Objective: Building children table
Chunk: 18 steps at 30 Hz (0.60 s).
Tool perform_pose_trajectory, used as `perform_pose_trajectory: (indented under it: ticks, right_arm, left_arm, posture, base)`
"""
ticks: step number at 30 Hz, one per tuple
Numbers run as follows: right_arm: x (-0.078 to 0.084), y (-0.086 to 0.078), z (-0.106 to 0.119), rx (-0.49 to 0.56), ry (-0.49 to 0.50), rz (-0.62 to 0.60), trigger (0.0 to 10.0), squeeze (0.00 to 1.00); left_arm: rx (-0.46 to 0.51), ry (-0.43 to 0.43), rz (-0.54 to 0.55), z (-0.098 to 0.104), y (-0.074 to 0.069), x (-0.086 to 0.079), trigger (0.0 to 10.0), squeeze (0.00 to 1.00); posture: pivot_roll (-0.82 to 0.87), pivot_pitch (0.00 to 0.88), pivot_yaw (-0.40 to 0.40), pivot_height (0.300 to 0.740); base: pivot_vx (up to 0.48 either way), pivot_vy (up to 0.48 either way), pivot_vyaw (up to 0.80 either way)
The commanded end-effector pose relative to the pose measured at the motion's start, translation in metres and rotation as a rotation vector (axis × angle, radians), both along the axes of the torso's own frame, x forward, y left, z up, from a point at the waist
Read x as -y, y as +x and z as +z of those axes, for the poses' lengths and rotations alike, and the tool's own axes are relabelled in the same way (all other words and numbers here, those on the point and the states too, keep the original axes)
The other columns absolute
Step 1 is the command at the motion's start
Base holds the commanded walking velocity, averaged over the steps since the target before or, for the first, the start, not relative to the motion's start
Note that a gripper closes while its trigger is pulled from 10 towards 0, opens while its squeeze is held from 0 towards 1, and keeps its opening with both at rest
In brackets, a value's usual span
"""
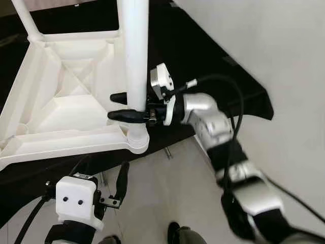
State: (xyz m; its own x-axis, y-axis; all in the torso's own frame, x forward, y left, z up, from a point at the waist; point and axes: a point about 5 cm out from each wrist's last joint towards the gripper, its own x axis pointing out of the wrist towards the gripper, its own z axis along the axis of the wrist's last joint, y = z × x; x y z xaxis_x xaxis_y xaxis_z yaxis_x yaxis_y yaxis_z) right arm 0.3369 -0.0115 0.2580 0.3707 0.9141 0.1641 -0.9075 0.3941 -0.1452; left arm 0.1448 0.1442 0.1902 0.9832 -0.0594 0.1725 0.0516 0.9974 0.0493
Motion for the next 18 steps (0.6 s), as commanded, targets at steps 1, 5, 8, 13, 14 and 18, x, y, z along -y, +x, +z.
perform_pose_trajectory:
  ticks: [1, 5, 8, 13, 14, 18]
  right_arm:
    - [0.009, 0.008, -0.037, -0.186, -0.034, -0.272, 0.0, 0.00]
    - [-0.028, -0.030, -0.054, -0.251, -0.023, -0.308, 0.0, 0.00]
    - [-0.035, -0.027, -0.050, -0.231, -0.015, -0.275, 0.0, 0.00]
    - [-0.045, -0.020, -0.038, -0.185, -0.002, -0.230, 0.0, 0.00]
    - [-0.046, -0.021, -0.036, -0.184, 0.001, -0.226, 10.0, 0.00]
    - [-0.050, -0.025, -0.024, -0.165, 0.036, -0.135, 10.0, 1.00]
  left_arm:
    - [-0.014, -0.009, 0.009, 0.000, -0.003, -0.002, 10.0, 0.00]
    - [-0.009, -0.006, 0.018, 0.002, -0.002, -0.006, 10.0, 0.00]
    - [-0.010, -0.005, 0.022, 0.001, -0.002, -0.006, 10.0, 0.00]
    - [-0.005, 0.000, 0.032, 0.001, -0.001, -0.008, 10.0, 0.00]
    - [-0.004, 0.001, 0.034, 0.002, -0.001, -0.008, 10.0, 0.00]
    - [-0.002, -0.001, 0.037, 0.001, 0.000, -0.009, 10.0, 0.00]
  posture:
    - [0.07, 0.275, -0.061, 0.740]
    - [0.08, 0.261, -0.052, 0.740]
    - [0.08, 0.252, -0.059, 0.740]
    - [0.08, 0.244, -0.064, 0.740]
    - [0.08, 0.244, -0.065, 0.740]
    - [0.08, 0.236, -0.059, 0.740]
  base:
    - [0.000, 0.000, 0.00]
    - [0.000, 0.000, 0.00]
    - [0.000, 0.000, 0.00]
    - [0.000, 0.000, 0.00]
    - [0.000, 0.000, 0.00]
    - [0.000, 0.000, 0.00]
